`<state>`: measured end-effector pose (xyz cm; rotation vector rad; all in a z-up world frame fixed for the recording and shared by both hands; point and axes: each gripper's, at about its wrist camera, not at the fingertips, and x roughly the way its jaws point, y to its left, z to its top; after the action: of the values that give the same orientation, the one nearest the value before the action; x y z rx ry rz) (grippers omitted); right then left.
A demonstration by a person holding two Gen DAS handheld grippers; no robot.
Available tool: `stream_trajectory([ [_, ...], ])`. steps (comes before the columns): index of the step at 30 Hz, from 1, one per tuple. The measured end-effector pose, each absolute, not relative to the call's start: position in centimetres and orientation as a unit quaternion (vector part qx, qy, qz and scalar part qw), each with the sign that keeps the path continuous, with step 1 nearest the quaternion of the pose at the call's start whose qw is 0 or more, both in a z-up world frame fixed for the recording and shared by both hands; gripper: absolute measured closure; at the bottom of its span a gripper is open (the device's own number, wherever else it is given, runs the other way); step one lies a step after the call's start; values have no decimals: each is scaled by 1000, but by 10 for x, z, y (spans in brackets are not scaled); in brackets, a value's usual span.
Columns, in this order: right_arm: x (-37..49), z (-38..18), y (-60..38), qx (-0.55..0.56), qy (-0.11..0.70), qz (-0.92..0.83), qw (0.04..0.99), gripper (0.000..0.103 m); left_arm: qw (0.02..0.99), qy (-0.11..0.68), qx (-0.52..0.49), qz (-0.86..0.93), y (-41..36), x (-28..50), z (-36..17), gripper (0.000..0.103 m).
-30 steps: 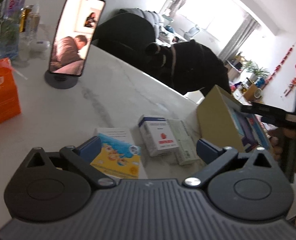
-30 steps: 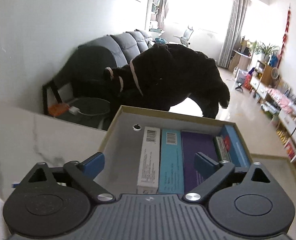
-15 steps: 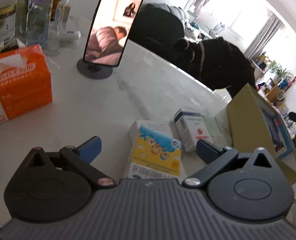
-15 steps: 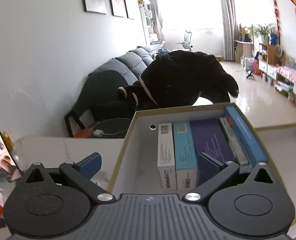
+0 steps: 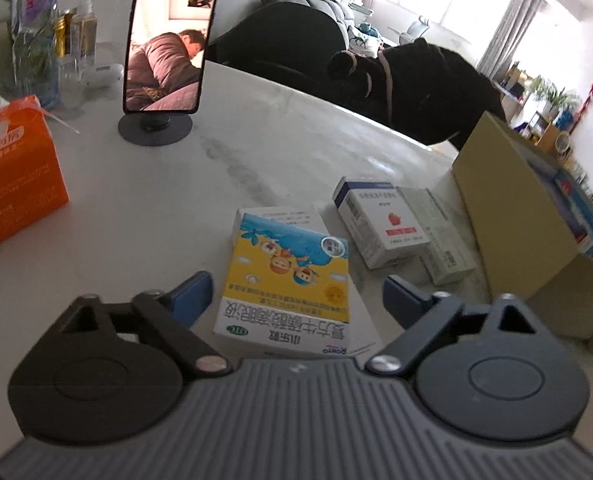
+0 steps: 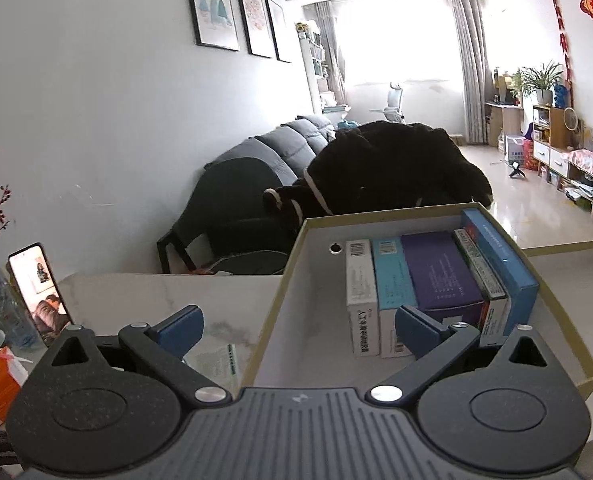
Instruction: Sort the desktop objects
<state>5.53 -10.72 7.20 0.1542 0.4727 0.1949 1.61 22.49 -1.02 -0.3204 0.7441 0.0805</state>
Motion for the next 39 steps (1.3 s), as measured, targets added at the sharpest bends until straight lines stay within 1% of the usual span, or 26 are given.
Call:
stream_trajectory([
  [1, 51, 71, -106, 76, 230, 94, 966, 1, 918, 364, -150, 43, 224, 17, -11, 27],
  [2, 47, 71, -104, 76, 226, 92, 967, 1, 919, 363, -145, 48, 224, 17, -11, 33],
  [10, 27, 61, -99, 104, 221, 97, 965, 1, 923, 341, -156, 89, 241, 10, -6, 34],
  [18, 13, 54, -95, 112, 219, 87, 965, 1, 917, 338, -175, 121, 264, 8, -5, 34],
  [28, 0, 51, -74, 85, 223, 146, 960, 1, 909, 338, -199, 140, 281, 7, -6, 35],
  [29, -2, 50, -70, 82, 226, 160, 957, 1, 909, 338, -201, 140, 282, 6, -6, 35],
  [31, -3, 48, -62, 74, 231, 182, 953, 1, 908, 336, -206, 140, 284, 5, -6, 29],
  [32, -5, 47, -56, 66, 233, 192, 951, 1, 909, 334, -209, 139, 285, 4, -5, 24],
  [33, -6, 46, -51, 58, 235, 202, 949, 1, 909, 332, -212, 138, 286, 3, -5, 22],
  [36, -10, 42, -33, 33, 244, 228, 942, 1, 909, 328, -218, 134, 289, 0, -3, 20],
  [39, -9, 31, -13, 22, 273, 255, 927, 1, 909, 326, -225, 130, 293, -2, -2, 19],
])
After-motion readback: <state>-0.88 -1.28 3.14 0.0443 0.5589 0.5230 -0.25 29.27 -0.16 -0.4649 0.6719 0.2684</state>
